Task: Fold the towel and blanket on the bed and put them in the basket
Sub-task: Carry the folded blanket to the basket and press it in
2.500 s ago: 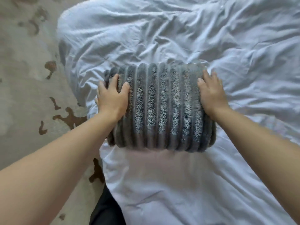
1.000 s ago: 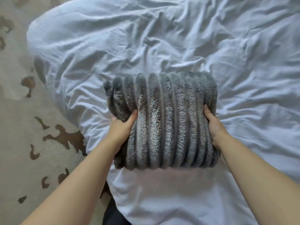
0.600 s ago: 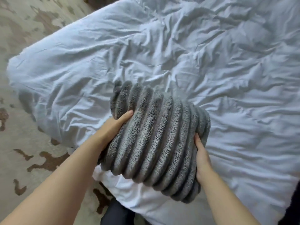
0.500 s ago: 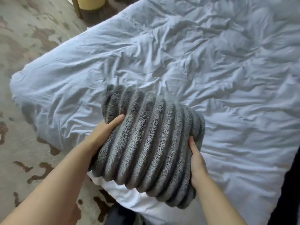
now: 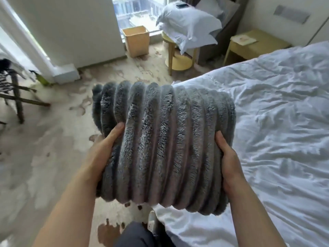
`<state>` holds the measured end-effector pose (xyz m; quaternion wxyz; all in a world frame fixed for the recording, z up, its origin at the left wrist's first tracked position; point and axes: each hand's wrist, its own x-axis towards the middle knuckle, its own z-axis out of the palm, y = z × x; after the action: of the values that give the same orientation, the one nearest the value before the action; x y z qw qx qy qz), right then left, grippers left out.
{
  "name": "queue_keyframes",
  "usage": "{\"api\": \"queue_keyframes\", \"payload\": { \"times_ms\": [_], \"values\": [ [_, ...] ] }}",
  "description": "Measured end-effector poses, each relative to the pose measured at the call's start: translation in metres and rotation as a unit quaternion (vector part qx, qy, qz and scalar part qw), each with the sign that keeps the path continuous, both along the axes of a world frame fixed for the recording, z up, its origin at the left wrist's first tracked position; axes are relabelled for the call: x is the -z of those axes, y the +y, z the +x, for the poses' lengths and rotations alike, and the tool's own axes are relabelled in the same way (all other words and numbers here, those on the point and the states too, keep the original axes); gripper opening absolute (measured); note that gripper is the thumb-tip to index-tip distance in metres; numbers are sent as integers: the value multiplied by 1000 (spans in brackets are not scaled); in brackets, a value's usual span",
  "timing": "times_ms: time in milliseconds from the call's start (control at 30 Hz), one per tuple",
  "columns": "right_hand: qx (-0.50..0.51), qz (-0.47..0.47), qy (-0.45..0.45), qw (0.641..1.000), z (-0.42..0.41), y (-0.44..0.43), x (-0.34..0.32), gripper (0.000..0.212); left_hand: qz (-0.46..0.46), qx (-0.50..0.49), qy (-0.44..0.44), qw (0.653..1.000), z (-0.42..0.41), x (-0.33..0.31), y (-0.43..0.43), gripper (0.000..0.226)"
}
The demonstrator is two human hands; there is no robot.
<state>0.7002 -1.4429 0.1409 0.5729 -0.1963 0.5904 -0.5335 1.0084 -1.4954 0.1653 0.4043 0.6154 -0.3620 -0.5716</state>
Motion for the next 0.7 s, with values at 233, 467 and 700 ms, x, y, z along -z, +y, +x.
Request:
{"api": "queue_keyframes", "payload": {
  "times_ms": [233,467,700],
  "values": [
    [-112,-20,-10,993,101,-67,-24,84,-54,-53,65,995,90,-17,0,57],
    [-182,-11,12,983,233,-206,-6,81,-41,-116,95,988,226,15,-114,65],
    [-138,-12,14,990,300,-343,-20,78,3,-85,114,990,306,25,-298,86]
  ]
}}
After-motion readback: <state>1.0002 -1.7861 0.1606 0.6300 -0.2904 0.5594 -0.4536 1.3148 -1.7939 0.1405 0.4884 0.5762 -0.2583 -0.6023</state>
